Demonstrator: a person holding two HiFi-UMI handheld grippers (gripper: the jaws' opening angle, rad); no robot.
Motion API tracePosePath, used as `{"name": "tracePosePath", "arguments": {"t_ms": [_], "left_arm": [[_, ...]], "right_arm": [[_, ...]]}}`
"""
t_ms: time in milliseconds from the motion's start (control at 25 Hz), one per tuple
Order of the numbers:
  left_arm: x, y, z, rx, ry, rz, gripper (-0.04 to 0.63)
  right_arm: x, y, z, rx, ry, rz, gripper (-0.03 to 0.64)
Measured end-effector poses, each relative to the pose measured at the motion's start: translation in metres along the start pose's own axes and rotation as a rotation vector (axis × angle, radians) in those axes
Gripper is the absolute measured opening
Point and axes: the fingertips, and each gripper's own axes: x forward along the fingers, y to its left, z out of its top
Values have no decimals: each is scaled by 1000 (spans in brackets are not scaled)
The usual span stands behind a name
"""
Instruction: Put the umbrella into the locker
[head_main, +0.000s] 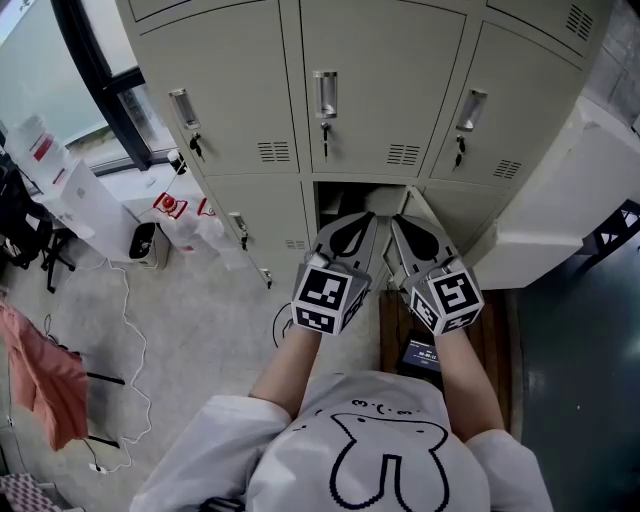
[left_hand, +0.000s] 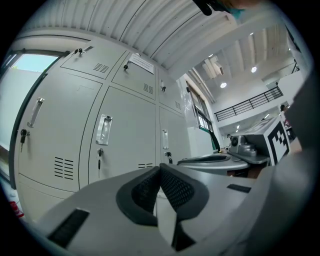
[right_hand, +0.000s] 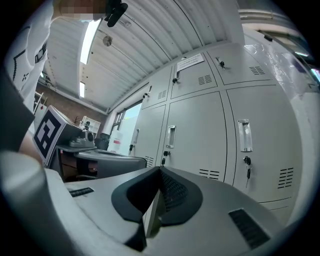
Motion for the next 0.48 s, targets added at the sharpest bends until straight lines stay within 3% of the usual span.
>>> {"name": "tracePosePath", "arguments": {"t_ms": [480], "left_arm": [[2,3,-4,-18,9,-8,18]], "right_arm": [[5,5,-9,15,23,1,14]]}}
